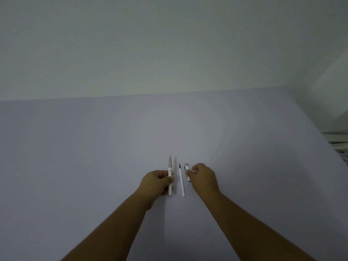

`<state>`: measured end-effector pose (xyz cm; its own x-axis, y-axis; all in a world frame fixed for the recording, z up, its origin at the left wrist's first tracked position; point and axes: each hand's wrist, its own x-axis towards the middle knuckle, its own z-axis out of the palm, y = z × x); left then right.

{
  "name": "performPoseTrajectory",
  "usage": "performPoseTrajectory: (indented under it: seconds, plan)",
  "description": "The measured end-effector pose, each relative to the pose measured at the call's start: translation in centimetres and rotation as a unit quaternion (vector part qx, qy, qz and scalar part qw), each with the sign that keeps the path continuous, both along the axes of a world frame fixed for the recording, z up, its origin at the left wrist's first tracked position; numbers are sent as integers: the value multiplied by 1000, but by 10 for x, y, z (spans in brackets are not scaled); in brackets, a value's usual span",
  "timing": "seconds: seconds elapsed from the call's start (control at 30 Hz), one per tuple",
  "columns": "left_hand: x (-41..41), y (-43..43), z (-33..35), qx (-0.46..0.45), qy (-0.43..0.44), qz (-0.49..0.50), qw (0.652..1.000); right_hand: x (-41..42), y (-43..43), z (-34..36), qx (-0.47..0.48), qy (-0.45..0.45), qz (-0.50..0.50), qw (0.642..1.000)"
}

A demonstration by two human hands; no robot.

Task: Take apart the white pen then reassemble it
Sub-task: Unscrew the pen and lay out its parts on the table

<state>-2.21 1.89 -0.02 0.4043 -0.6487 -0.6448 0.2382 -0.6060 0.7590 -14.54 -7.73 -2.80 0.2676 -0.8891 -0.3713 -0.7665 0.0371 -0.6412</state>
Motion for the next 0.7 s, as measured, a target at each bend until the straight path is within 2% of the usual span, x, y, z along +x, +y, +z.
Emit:
performPoseTrajectory:
  seconds: [0.1,0.2,0.3,0.37,0.5,0.7]
  plan:
    - [-3,1,3,5,-22,-5,1000,5,0,15,-3,-81,-22,996]
    - [-9,2,5,8,-91,-35,995,15,2,32,90,-162,-7,983]
    - [-15,3,10,0,-178,-73,981,22,3,43,130,-171,7,977]
    - [-17,5,14,-6,-205,-87,975,22,1,48,134,-177,20,975]
    - [-14,10,25,-36,-147,-90,984,16,-4,54,156,-233,43,959]
    - [-5,19,40,-77,21,-79,994,10,-5,57,196,-322,71,923]
